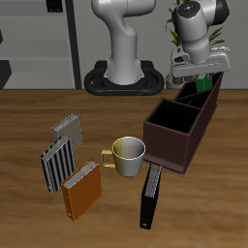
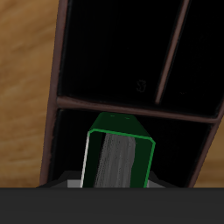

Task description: Place the green book into the left desk caddy's left compartment

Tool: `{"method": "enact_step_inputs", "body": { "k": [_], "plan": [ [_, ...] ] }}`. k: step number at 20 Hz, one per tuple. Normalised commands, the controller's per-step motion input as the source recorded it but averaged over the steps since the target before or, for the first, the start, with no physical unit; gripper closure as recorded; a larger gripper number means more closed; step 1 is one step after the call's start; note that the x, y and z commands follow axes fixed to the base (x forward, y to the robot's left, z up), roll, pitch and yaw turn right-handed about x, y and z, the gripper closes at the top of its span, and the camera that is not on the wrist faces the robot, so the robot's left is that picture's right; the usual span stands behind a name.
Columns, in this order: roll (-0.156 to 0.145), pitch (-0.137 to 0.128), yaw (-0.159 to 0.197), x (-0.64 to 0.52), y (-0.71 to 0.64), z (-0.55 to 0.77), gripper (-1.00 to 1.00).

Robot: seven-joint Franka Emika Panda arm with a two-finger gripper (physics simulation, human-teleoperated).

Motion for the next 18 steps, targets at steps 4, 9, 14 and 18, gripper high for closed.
{"method": "enact_step_inputs", "body": {
  "k": [4,9,14,18],
  "plan": [
    [0.045,0.091,-0.027,-0.13,0.0,-0.65,1.0],
    [0.074,0.056,0.013,-0.02,0.1,-0.25,1.0],
    [0.005,-0.007,0.025,-0.01,-0.09,0.1,-1.0],
    [-0.003,-0.023,0.021,-0.01,-0.08,0.19,-1.0]
  ]
}}
